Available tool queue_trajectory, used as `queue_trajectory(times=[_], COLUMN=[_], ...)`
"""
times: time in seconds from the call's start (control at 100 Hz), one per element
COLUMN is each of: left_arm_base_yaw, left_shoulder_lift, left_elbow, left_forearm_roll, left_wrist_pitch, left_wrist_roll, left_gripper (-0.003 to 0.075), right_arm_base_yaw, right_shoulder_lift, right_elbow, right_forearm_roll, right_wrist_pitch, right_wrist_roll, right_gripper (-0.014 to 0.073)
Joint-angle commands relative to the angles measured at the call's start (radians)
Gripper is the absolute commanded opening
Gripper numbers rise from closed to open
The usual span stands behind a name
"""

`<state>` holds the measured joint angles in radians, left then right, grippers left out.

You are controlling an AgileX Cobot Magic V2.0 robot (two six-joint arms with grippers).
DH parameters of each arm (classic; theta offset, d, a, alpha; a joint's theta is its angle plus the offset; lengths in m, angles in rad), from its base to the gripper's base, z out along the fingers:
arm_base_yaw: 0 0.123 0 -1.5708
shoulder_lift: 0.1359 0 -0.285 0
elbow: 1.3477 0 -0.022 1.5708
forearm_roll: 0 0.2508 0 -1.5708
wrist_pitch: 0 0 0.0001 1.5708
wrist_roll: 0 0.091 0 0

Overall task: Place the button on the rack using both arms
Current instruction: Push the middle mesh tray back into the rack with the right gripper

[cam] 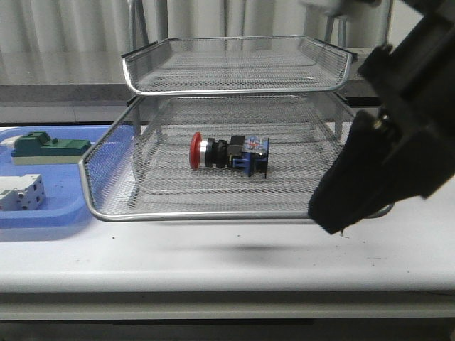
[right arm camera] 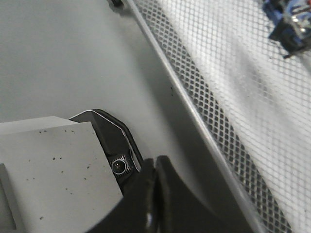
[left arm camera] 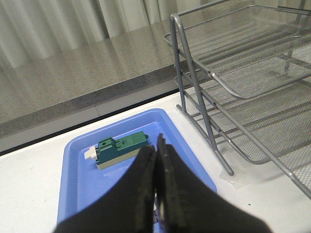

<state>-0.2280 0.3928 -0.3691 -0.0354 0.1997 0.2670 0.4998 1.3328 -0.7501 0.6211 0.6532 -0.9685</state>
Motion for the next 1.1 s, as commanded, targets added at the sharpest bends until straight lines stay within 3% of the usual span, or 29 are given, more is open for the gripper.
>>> queue_trajectory(times=[0.0, 0.22, 0.61, 1.09], left_arm_base_yaw=[0.002, 0.002, 0.002, 0.002], left_shoulder_lift=[0.006, 0.006, 0.006, 0.006], left_elbow=[-0.030, -0.030, -0.030, -0.028], left_forearm_roll=[-0.007, -0.007, -0.007, -0.007], left_wrist_pitch=[-0.085, -0.085, -0.085, -0.085], left_wrist_roll=[-0.013, -0.013, -0.013, -0.013], left_gripper=[-0.0020, -0.0020, -0.0020, -0.0020], right_arm_base_yaw=[0.041, 0.096, 0.098, -0.032], right_shoulder_lift=[0.014, 0.075, 0.134, 0.275], right_elbow=[-0.030, -0.031, -0.043, -0.258], right_forearm_roll=[-0.022, -0.038, -0.128, -0.186], right_wrist_pitch=[-0.052, -0.109, -0.309, -0.300], right_wrist_roll=[-0.012, -0.012, -0.012, -0.012], right_gripper=[-0.0069, -0.0069, -0.0069, -0.0069])
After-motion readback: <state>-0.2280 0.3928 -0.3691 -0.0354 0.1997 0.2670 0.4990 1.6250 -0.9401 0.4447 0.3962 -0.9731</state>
